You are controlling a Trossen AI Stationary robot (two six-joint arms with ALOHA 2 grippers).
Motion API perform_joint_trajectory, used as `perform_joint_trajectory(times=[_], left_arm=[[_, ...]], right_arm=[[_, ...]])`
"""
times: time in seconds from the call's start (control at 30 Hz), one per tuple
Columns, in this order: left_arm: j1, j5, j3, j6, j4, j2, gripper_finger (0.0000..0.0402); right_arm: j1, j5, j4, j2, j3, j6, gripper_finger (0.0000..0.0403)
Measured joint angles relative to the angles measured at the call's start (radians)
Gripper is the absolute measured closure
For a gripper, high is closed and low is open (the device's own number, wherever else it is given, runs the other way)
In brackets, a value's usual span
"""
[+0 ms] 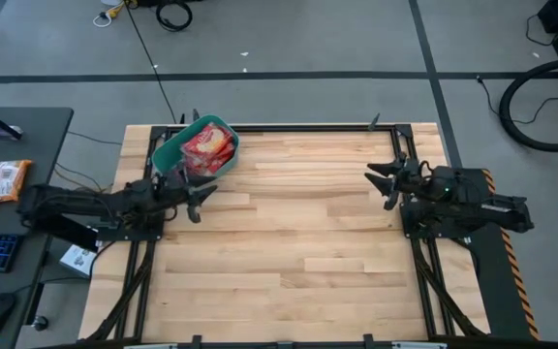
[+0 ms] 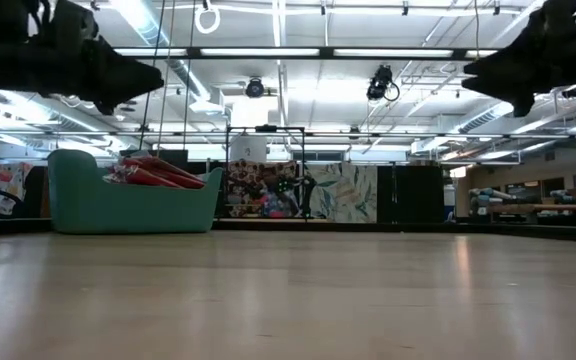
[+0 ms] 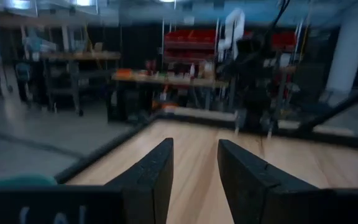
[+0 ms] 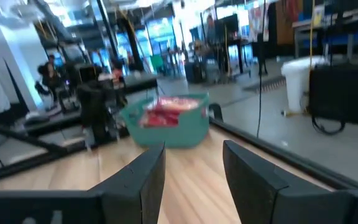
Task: Sort popcorn bags into baskets
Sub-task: Return to Home Position
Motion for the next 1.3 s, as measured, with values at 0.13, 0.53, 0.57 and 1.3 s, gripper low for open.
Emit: perform_joint_trajectory(times=[0.13,0.53,0.57,1.3], left_arm=[[-0.013,-0.001,-0.039,0.025,0.085,-0.031,0.0272],[-0.012,0.013,-0.039,0.052,0.051,-0.034,0.0272],[-0.012,0.013,-0.039,0.042,0.052,-0.034,0.0272],[-0.012,0.013,-0.040,-0.180,0.045,-0.034,0.0271]], right_arm=[[-0.002,0.001,0.150,0.015,-0.052,-0.007,0.0237],[-0.002,0.107,0.239,0.022,-0.181,-0.060,0.0236],[-0.002,0.106,0.229,0.021,-0.183,-0.074,0.0235],[-0.002,0.100,0.233,0.022,-0.183,-0.090,0.0235]])
